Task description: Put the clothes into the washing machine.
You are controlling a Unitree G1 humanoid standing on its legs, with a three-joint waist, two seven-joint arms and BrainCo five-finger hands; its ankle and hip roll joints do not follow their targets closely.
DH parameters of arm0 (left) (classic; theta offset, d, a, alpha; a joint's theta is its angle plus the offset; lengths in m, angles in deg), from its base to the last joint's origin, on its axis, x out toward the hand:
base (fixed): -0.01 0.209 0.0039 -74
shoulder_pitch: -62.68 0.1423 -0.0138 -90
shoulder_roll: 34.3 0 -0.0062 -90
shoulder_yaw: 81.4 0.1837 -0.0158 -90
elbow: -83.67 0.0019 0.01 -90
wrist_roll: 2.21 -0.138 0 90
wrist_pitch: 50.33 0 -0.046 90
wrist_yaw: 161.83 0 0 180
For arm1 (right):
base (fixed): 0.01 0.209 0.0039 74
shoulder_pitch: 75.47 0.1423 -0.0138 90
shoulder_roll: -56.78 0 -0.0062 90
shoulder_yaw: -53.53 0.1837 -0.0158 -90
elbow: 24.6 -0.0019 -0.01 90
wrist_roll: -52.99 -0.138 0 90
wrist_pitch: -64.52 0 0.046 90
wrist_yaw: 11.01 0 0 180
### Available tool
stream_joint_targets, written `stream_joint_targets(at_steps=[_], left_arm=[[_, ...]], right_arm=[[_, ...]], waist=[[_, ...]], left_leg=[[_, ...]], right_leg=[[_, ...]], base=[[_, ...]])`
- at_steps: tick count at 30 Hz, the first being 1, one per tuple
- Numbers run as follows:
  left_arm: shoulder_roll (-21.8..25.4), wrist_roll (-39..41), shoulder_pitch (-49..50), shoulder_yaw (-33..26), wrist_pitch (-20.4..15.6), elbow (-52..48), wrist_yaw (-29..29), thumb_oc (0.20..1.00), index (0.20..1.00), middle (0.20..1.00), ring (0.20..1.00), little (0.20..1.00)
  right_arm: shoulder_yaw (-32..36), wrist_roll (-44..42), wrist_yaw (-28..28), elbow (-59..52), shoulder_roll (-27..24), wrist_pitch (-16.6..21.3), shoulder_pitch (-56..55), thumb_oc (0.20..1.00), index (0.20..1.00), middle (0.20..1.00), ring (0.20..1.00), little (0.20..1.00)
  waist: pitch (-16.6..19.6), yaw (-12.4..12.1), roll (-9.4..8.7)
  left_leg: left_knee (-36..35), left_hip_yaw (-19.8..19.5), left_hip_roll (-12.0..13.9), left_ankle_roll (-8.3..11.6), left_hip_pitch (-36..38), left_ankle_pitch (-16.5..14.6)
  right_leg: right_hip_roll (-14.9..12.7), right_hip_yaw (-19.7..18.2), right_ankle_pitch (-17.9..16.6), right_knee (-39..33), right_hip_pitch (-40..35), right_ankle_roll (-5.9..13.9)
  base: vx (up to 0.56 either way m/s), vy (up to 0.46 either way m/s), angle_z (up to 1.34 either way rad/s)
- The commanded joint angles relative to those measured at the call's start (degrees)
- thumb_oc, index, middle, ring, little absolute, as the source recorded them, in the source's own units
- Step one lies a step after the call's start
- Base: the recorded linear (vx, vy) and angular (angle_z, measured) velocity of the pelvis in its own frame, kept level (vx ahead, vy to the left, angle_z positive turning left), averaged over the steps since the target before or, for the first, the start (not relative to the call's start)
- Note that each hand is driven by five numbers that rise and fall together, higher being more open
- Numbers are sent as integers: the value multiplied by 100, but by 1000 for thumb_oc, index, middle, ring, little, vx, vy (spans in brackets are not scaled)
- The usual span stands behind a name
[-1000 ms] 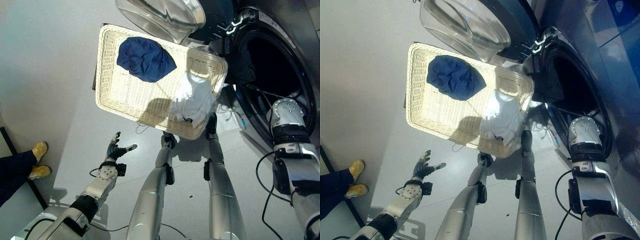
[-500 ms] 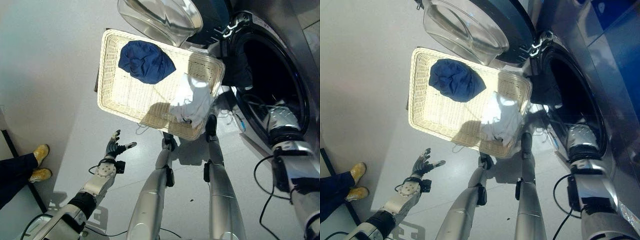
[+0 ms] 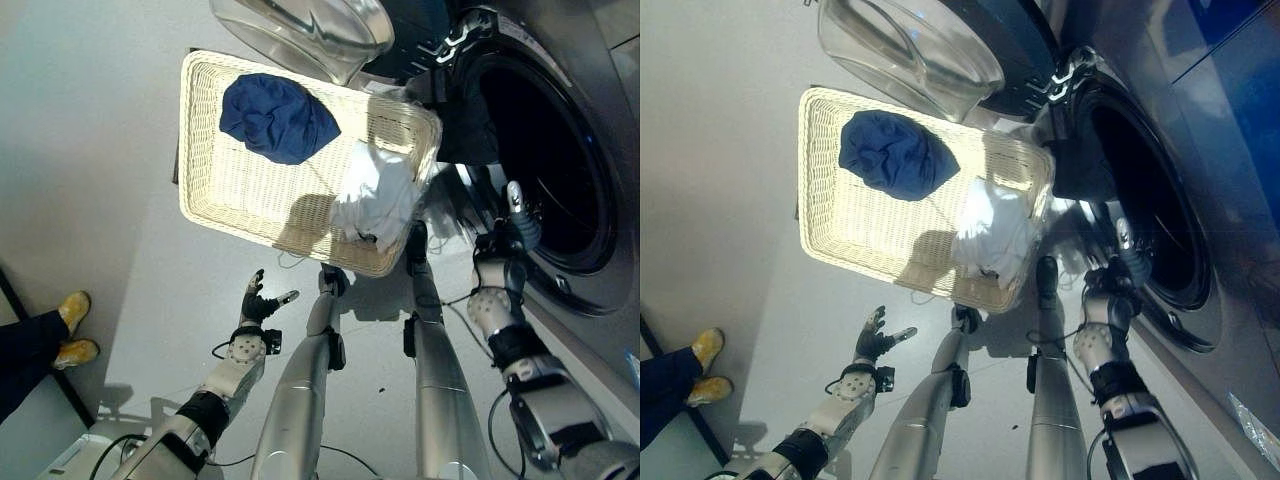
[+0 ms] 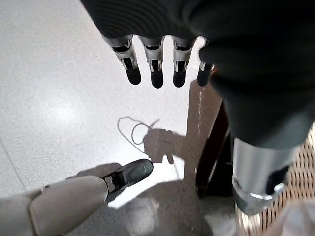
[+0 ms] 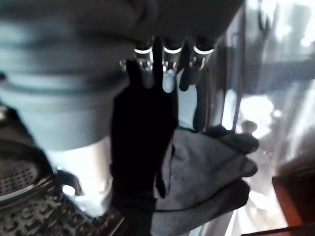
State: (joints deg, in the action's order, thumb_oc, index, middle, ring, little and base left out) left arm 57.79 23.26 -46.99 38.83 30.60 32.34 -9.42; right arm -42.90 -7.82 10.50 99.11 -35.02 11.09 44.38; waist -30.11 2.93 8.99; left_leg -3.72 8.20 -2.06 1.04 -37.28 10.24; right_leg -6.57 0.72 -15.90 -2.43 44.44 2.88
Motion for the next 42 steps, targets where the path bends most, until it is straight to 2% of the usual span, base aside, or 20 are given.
stream_joint_targets(at_steps=[1,4,5,6,7,11,13,15,17,18,22,23,24,27,28,31,34,38,39,42], left_arm=[[-59,-244,406,-92,-247,44,-250,1000,1000,1000,1000,1000],[-172,-155,563,-265,-510,125,-281,1000,1000,1000,1000,1000],[-203,10,620,-384,-663,150,-267,1000,1000,1000,1000,1000],[-206,28,627,-398,-684,154,-266,1000,1000,1000,1000,1000],[-230,284,694,-524,-865,168,-182,1000,1000,1000,1000,1000],[-256,866,914,-1035,-1505,147,-56,1000,1000,1000,1000,1000],[-230,927,981,-1292,-1821,80,-240,1000,1000,1000,1000,1000],[-190,794,1061,-1517,-2144,-108,-728,1000,1000,1000,1000,1000],[-182,750,1075,-1560,-2170,-162,-840,1000,1000,1000,1000,1000],[-168,362,1123,-1872,-2331,-575,-1647,1000,1000,1000,1000,1000],[-185,291,1126,-2049,-2492,-734,-1976,1000,1000,1000,1000,1000],[-218,-89,1112,-2247,-2546,-965,-2349,1000,1000,1000,1000,1000],[-218,-89,1112,-2247,-2546,-965,-2349,1000,1000,1000,1000,1000],[-161,-677,1074,-2309,-2439,-1144,-2586,1000,1000,1000,1000,1000],[21,-1738,984,-2269,-2019,-1385,-2953,1000,1000,1000,1000,1000],[430,-2210,656,-2112,-1293,-1547,-2869,1000,1000,1000,1000,1000],[750,-2002,227,-1987,-859,-1329,-2434,1000,1000,1000,1000,1000],[1296,-1418,-1021,-1559,-21,-269,-1452,1000,1000,1000,1000,1000],[1296,-1418,-1021,-1559,-21,-269,-1452,1000,1000,1000,1000,1000],[1561,-1006,-1707,-1310,398,317,-921,1000,1000,1000,1000,1000]], right_arm=[[-277,821,294,-398,49,335,-289,1000,1000,1000,1000,1000],[-655,1379,357,-548,245,93,-744,1000,1000,1000,1000,1000],[-833,1798,336,-532,226,-235,-887,1000,1000,1000,1000,1000],[-854,1839,356,-532,225,-244,-901,1000,1000,1000,1000,1000],[-989,2252,361,-479,171,-562,-1004,1000,1000,1000,1000,1000],[-1199,2525,-237,-253,-72,-993,-1278,1000,1000,1000,1000,1000],[-1206,2518,-438,-165,-158,-1159,-1369,1000,1000,1000,1000,1000],[-1187,2546,-563,-48,-231,-1259,-1467,1000,1000,1000,1000,1000],[-1181,2558,-586,-32,-239,-1288,-1485,1000,1000,1000,1000,1000],[-1178,2657,-519,-26,-263,-1436,-1542,1000,1000,1000,1000,1000],[-1165,2625,-523,58,-249,-1475,-1529,1000,1000,1000,1000,1000],[-1175,2624,-492,94,-202,-1526,-1495,1000,1000,1000,1000,1000],[-1175,2624,-492,94,-202,-1526,-1495,1000,1000,1000,1000,1000],[-1182,2620,-466,76,-188,-1570,-1473,1000,1000,1000,1000,1000],[-1208,2652,-427,24,-184,-1686,-1464,1000,1000,1000,1000,1000],[-1290,2732,-439,-26,-252,-1860,-1436,1000,1000,1000,1000,1000],[-1343,2781,-560,40,-340,-1982,-1392,1000,1000,1000,1000,1000],[-1553,2889,-789,260,-418,-2149,-1255,1000,1000,1000,1000,1000],[-1553,2889,-789,260,-418,-2149,-1255,1000,1000,1000,1000,1000],[-1706,2885,-890,284,-498,-2267,-1149,1000,1000,1000,1000,1000]], waist=[[32,99,249],[32,158,192],[32,174,163],[32,178,160],[32,178,136],[32,131,73],[32,104,70],[32,63,72],[32,53,73],[32,-18,66],[32,-78,64],[32,-145,41],[32,-145,41],[32,-178,27],[32,-198,4],[32,-144,-18],[32,-51,-47],[32,234,-258],[32,234,-258],[32,391,-396]], left_leg=[[577,17,-279,164,-302,-168],[588,29,-276,166,-246,-170],[575,30,-273,163,-200,-171],[574,29,-273,163,-194,-171],[570,26,-266,160,-146,-171],[577,-14,-250,158,-1,-195],[586,-32,-254,158,76,-213],[621,-48,-247,159,167,-251],[627,-55,-248,158,192,-258],[622,-126,-255,159,365,-285],[626,-194,-262,156,441,-299],[640,-268,-258,157,506,-317],[640,-268,-258,157,506,-317],[651,-302,-246,162,516,-323],[684,-321,-223,157,503,-322],[699,-273,-191,157,499,-316],[793,-204,-162,156,434,-340],[1004,-3,-103,145,268,-409],[1004,-3,-103,145,268,-409],[1086,127,-84,125,172,-445]], right_leg=[[426,161,741,731,-20,201],[428,130,748,755,-72,193],[424,132,746,749,-115,195],[424,132,747,749,-120,194],[421,140,756,763,-162,191],[394,219,828,831,-310,183],[379,260,873,856,-390,170],[348,315,934,903,-476,154],[342,331,944,912,-501,151],[318,411,1011,942,-669,125],[299,479,1064,981,-755,102],[284,552,1132,1046,-829,81],[284,552,1132,1046,-829,81],[287,582,1172,1104,-832,66],[304,593,1212,1202,-804,49],[358,543,1247,1280,-763,41],[403,478,1280,1378,-674,35],[485,324,1172,1361,-513,61],[485,324,1172,1361,-513,61],[541,219,1095,1300,-435,76]], base=[[-37,93,-3],[-40,100,-4],[-25,50,-2],[-41,75,0],[-33,55,3],[-36,39,4],[-22,44,3],[-8,16,1],[-10,2,5],[-19,-2,13],[-11,-14,14],[-7,-30,12],[-7,-42,17],[3,-21,15],[20,-19,28],[29,49,12],[25,81,-2],[39,66,-2],[36,63,-17],[27,52,-17]])
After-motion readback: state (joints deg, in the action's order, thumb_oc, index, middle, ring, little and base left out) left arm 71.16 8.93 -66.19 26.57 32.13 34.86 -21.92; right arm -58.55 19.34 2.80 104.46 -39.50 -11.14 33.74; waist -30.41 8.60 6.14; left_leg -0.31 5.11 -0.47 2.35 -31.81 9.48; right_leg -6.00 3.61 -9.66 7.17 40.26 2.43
